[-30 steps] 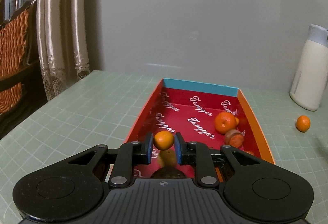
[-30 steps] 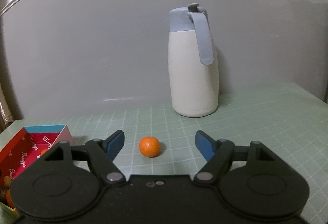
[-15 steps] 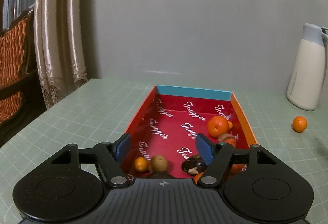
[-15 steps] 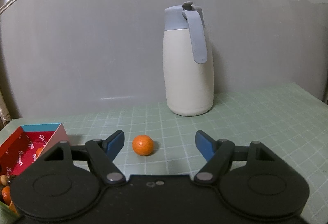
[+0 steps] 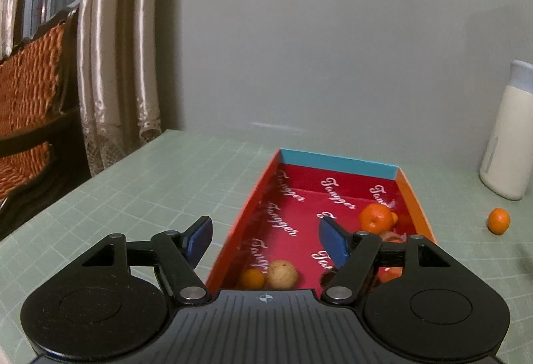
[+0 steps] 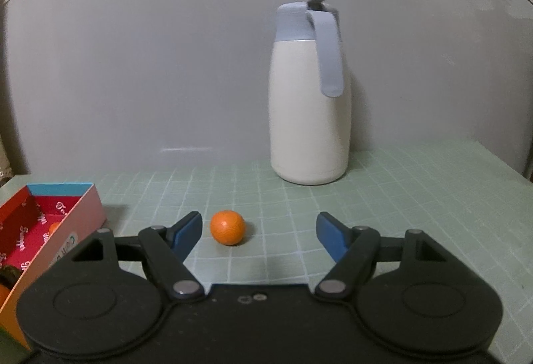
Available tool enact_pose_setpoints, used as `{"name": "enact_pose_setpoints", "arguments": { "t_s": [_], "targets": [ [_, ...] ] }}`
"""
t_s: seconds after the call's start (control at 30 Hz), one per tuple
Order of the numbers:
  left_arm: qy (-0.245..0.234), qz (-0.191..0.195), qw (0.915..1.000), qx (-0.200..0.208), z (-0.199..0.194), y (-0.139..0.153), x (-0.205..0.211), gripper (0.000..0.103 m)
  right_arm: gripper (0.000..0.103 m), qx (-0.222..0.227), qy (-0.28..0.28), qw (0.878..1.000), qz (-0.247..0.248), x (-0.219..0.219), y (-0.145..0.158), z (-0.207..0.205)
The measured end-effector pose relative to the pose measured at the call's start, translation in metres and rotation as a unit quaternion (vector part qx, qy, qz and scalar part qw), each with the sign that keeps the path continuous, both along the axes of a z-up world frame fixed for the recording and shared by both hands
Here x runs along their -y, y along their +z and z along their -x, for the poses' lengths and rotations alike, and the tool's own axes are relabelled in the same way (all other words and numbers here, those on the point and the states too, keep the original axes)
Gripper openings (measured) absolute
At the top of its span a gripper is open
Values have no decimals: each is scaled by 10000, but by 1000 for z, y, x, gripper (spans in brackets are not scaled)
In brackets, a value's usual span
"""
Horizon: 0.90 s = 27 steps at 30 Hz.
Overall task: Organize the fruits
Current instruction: 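Move the right tool to the last mandarin and grasp it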
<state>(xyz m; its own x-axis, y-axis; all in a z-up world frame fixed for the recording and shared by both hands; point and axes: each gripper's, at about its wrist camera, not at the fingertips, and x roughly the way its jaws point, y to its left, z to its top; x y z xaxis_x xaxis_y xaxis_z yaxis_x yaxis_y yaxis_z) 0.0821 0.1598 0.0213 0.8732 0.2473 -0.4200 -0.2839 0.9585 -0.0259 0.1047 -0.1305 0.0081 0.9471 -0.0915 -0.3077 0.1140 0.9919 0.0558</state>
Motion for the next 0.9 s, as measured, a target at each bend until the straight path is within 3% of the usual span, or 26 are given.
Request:
{"name": "enact_pose_setpoints", "arguments": {
  "t_s": [0.4, 0.6, 0.9],
  "targets": [
    [530, 145, 9985, 18, 3, -5, -39, 70, 68, -303, 172, 9988, 336, -17, -17, -32],
    [877, 208, 9959, -42, 5, -10, -67, 71, 66, -494, 203, 9982, 278, -20, -19, -53],
    [1385, 384, 9894, -189, 9, -20, -110, 71, 55, -904, 14, 9957, 200, -22, -28, -86]
  ]
}}
